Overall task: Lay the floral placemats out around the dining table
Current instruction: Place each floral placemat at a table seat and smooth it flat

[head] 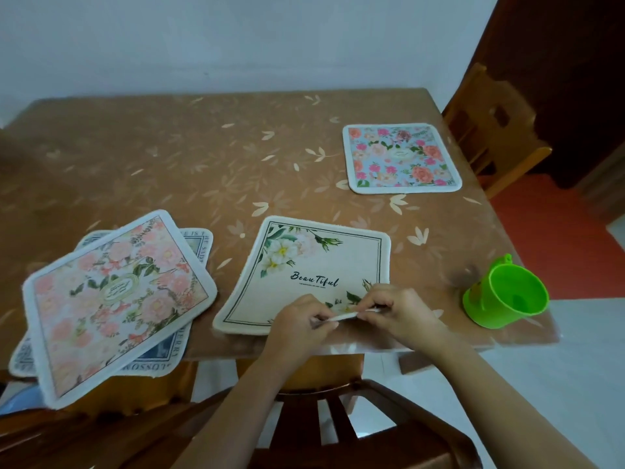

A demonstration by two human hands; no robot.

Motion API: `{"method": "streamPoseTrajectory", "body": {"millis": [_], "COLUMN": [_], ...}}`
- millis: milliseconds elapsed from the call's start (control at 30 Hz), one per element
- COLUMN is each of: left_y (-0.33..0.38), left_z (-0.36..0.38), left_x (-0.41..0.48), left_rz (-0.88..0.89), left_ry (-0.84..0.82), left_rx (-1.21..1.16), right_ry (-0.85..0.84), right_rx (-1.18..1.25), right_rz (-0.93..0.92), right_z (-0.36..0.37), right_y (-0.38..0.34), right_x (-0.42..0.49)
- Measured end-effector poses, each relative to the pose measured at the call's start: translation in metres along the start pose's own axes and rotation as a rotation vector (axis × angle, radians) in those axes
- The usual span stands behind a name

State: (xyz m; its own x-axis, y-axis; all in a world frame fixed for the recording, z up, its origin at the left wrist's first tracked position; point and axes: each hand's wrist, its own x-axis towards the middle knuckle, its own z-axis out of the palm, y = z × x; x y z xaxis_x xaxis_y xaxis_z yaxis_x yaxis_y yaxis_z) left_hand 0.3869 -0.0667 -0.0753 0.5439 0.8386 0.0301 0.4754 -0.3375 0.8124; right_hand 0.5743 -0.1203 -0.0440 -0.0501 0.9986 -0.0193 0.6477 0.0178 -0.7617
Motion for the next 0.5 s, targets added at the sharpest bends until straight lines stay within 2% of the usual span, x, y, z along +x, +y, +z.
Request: {"method": "streamPoseTrajectory", "body": {"millis": [233, 367, 500], "left_y": [-0.021, -0.021, -0.007], "left_z": [-0.02, -0.027, -0.03], "left_x": [-0.009, -0.007, 0.003], "left_rz": [-0.013, -0.053, 0.027], "left_ry": [-0.035, 0.033, 0.093], "left_rx": [0.159, 0.129, 0.159], "right_ry": [0.117, 0.049, -0.015], "right_rx": [0.053, 0.016, -0.078], "right_rz": [0.138, 0.145, 0.125], "right_z": [-0.012, -0.008, -0.004], "right_y": [0.019, 0.017, 0.01], "right_x": [-0.008, -0.006, 0.005]}}
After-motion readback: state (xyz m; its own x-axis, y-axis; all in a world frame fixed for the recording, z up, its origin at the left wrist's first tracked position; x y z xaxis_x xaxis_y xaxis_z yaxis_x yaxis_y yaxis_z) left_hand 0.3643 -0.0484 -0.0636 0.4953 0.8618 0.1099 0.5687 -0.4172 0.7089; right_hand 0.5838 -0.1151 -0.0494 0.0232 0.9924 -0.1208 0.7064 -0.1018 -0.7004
